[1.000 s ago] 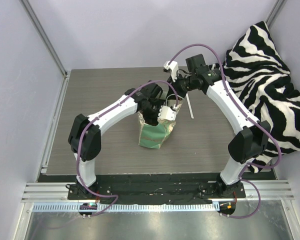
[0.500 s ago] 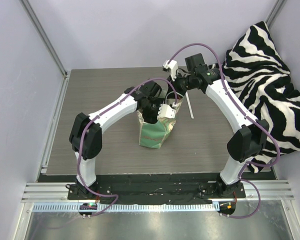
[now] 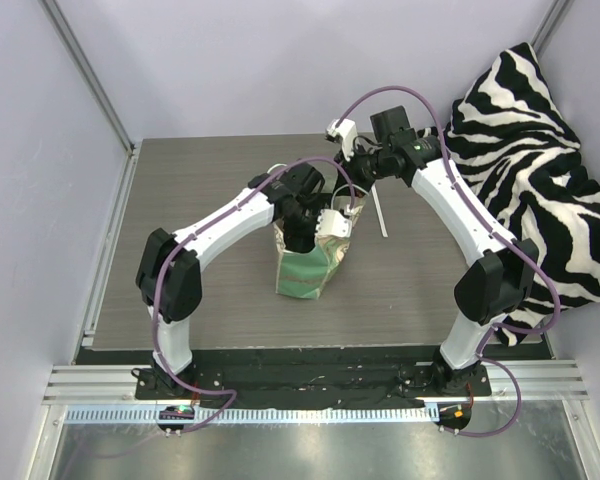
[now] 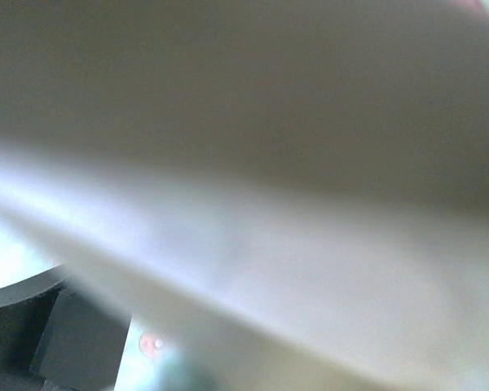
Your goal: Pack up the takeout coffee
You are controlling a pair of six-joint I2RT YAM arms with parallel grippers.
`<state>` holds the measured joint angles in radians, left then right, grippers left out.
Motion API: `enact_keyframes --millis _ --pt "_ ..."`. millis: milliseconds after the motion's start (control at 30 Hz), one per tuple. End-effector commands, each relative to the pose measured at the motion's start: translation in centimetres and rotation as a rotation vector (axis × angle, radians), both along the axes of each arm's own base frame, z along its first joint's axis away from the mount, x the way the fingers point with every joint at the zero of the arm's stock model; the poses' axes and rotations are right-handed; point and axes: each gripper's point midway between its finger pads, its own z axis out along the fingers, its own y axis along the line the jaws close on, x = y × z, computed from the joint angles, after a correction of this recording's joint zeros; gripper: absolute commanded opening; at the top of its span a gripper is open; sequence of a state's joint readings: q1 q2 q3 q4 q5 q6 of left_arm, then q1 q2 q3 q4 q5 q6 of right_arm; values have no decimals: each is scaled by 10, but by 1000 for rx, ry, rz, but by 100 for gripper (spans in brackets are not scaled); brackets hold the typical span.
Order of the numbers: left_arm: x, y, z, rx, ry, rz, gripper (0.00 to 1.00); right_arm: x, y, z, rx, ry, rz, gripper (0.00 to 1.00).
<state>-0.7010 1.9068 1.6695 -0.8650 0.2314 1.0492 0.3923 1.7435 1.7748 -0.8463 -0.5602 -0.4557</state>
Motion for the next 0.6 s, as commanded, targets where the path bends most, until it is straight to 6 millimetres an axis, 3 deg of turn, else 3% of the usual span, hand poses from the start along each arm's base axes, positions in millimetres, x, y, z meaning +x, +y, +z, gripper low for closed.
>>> enact_keyframes --millis 0,233,567 --pt "-1 5 37 -30 -43 53 100 0 5 25 32 -49 -1 1" --pt "-2 -3 67 -96 -69 61 100 6 2 23 15 -59 -29 1" --pt "-14 -2 83 -117 -71 32 100 13 -2 25 13 -87 -71 1"
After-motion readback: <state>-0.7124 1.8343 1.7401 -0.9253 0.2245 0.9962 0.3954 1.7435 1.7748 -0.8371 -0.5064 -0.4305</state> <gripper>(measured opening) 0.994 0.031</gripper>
